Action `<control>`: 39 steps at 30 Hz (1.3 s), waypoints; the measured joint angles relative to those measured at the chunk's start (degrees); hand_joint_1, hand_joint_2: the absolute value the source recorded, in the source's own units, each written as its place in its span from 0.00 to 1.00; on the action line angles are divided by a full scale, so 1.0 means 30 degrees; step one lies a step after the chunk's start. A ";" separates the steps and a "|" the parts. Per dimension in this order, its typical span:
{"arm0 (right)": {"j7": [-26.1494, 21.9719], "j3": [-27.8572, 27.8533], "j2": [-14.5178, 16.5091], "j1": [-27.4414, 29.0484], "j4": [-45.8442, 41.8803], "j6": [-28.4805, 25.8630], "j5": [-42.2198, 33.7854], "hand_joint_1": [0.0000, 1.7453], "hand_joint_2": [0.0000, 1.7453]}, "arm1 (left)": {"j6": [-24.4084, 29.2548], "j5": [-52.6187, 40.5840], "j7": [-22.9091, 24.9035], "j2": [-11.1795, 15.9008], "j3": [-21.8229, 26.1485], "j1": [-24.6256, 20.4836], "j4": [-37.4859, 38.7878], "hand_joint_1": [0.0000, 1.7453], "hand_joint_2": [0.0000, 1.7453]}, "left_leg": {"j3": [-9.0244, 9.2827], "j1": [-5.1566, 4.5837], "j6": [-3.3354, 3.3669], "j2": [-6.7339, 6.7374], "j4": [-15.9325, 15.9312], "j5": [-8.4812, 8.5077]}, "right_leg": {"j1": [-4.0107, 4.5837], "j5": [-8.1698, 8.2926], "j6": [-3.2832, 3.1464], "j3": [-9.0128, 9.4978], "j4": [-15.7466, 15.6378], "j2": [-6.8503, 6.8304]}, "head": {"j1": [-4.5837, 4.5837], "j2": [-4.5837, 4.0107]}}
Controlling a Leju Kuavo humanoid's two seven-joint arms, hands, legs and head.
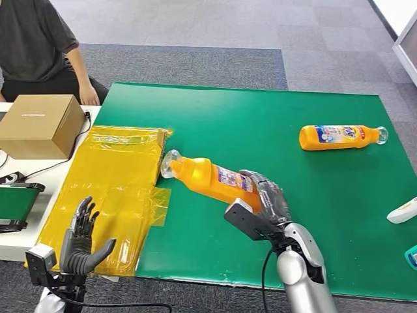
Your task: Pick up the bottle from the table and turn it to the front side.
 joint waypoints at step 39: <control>-0.2498 0.8516 0.1383 -0.2559 0.8535 -0.3694 -0.3073 0.00 1.00 | -0.1372 0.4817 0.0544 0.2770 -0.7243 -0.2125 0.2530 1.00 1.00 | -0.0014 -0.0004 0.0002 -0.0005 0.0001 0.0029 | -0.0004 0.0038 0.0007 -0.0010 0.0001 0.0000 | 0.0000 -0.0002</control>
